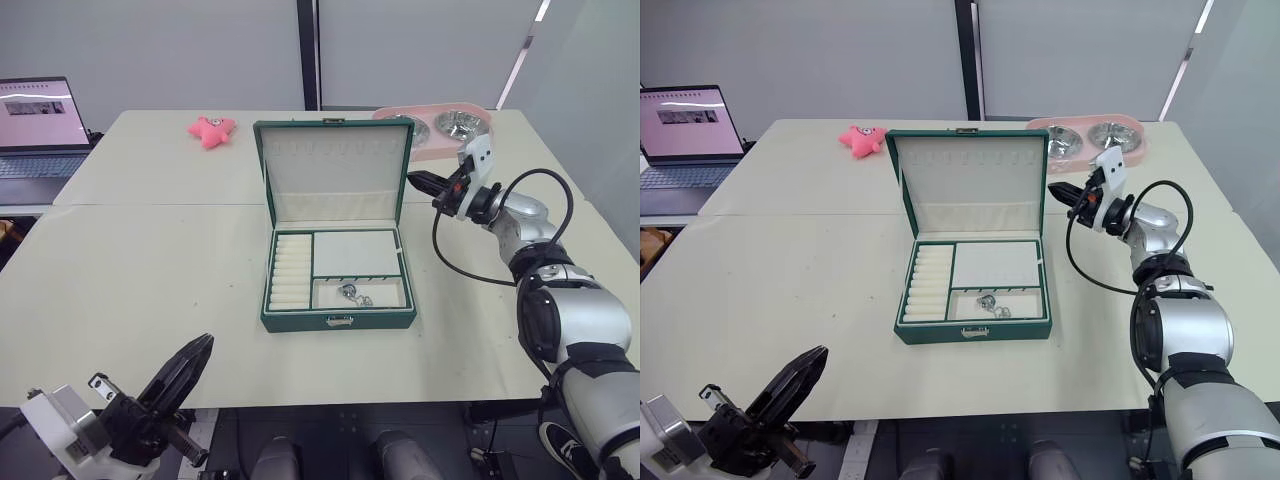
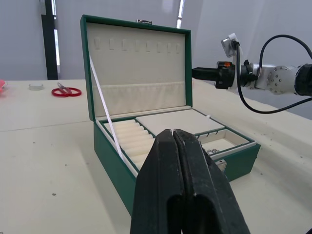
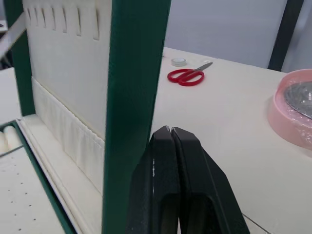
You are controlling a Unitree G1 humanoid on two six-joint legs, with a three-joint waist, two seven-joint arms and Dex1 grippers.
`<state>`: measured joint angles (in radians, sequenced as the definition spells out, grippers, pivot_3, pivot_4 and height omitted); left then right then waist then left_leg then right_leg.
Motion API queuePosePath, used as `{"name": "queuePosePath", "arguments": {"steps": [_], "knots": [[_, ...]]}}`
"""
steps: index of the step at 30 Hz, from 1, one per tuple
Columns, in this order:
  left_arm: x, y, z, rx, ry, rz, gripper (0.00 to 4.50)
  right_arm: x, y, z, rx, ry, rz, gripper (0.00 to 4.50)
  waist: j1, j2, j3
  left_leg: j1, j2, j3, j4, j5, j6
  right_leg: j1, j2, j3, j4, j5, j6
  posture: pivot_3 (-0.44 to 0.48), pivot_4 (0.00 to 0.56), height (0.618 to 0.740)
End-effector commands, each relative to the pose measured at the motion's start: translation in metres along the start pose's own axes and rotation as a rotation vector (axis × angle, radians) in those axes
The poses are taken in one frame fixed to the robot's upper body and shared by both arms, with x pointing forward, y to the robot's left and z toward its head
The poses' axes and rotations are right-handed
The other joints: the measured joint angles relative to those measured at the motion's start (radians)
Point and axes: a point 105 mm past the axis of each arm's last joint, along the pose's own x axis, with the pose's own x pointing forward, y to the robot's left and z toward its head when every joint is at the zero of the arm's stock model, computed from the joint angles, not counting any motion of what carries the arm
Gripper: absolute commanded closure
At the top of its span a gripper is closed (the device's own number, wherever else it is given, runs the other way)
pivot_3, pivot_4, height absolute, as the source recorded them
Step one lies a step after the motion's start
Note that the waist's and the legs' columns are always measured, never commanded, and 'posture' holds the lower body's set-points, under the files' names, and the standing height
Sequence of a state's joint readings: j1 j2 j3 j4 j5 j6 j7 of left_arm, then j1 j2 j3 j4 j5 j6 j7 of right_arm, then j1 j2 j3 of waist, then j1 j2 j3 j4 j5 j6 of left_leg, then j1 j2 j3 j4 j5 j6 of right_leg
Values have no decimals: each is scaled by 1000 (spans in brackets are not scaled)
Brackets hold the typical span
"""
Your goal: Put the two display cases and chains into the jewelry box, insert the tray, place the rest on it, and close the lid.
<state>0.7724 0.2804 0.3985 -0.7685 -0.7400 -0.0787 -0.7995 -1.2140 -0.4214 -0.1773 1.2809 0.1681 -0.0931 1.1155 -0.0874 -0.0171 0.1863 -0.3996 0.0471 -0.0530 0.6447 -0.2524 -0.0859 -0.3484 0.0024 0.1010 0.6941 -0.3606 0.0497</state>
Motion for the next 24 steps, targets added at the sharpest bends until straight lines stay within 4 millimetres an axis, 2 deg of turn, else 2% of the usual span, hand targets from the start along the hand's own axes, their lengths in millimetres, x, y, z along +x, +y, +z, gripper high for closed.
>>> {"name": "queuePosePath", "arguments": {"steps": [1, 8, 20, 24], "knots": [[0, -5, 4, 12, -18, -17, 4500, -1, 12, 24, -1, -45, 143, 4458, 0, 0, 0, 0, 0, 0, 0, 0, 0, 0, 0, 0, 0, 0, 0, 0, 150, 740], [-3, -5, 1, 7, -5, -19, 4500, -12, 28, 10, 28, 44, 305, 4458, -8, 1, 0, 1, 1, 0, 0, 0, 0, 0, 1, 1, 1, 0, 0, 0, 150, 740], [-5, -4, -2, 7, 3, -22, 4500, -18, 26, 6, 7, 80, 306, 4458, -13, 1, 0, 1, 1, 0, 0, 0, 0, 0, 1, 1, 2, 0, 0, 0, 150, 740], [-5, -4, -3, 7, 3, -23, 4500, -26, 42, -8, 23, 176, 442, 4458, -10, 1, 0, 1, 1, 0, 0, 0, 0, 0, 1, 1, 1, 0, 0, 0, 150, 740]]}}
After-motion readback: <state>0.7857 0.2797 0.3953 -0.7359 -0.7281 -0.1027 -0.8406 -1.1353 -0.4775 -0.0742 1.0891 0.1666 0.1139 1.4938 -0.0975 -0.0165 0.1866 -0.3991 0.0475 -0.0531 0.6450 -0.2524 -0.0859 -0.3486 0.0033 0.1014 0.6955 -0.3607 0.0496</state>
